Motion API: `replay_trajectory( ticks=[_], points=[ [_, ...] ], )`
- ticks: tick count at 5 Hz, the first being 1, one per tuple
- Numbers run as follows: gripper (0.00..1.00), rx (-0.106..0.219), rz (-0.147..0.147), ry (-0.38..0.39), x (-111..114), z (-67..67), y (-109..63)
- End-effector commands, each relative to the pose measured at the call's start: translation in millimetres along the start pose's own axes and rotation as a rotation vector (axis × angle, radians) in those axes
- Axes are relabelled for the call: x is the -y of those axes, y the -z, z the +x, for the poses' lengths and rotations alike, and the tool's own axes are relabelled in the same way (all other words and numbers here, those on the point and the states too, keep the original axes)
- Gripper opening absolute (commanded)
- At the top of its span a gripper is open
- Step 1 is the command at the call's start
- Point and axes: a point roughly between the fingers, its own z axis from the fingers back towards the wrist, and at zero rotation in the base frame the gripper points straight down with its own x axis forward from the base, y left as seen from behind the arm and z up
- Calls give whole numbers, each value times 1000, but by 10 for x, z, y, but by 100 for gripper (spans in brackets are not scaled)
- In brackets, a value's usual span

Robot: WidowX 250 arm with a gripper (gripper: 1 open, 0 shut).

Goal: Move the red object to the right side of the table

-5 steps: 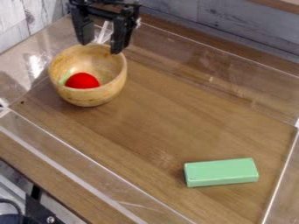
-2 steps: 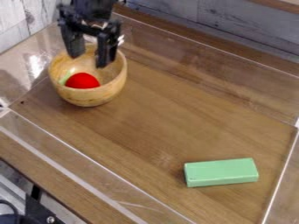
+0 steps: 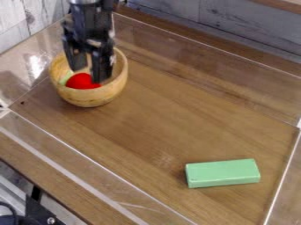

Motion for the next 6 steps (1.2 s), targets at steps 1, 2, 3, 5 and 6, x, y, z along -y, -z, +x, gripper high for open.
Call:
replay_trajectory(
  ticks=[1,2,3,5,6],
  points=[
    [100,49,15,-54,-16,-19,-121],
    [100,78,8,-118,22,-27,-153],
    [100,99,5,-153,-8,57,-213],
    [100,122,10,-126,-130,147,-239],
    [100,128,15,-74,-221,147,-211]
  ],
)
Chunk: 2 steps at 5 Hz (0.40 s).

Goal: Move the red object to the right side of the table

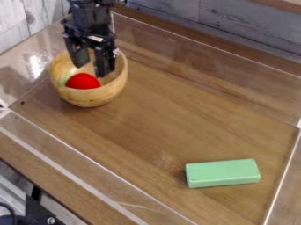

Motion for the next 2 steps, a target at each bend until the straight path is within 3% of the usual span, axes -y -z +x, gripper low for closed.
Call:
replay_trajectory(
  ticks=[1,2],
  points=[
    [100,54,29,26,-142,76,-175],
    [100,62,14,46,-195,77,-204]
  ],
)
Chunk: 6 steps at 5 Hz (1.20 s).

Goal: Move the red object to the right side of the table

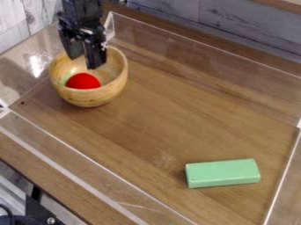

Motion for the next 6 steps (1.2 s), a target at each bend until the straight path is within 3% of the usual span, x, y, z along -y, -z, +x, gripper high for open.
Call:
replay_trajectory(
  ticks=[1,2,3,4,5,6],
  points=[
    [100,53,14,25,-86,84,-160],
    [100,73,0,-63,-48,55,-65],
    [100,64,0,-27,26,100,5],
    [0,54,1,11,106,144,73],
    [100,52,2,12,147,180,152],
    [100,55,-10,19,183,210,176]
  ],
)
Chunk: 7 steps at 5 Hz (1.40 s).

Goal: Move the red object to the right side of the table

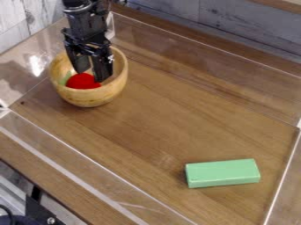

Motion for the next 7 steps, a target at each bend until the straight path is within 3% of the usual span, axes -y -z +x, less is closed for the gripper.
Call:
replay_trajectory(
  ticks=[1,2,4,6,7],
  points=[
    [100,37,9,56,-50,70,-203],
    [100,43,-3,87,-94,61,-310],
    [100,39,-23,157,-205,12,-217],
    [100,61,-36,113,-164,-43,-287],
    [100,65,-46,136,-116,18,-196]
  ],
)
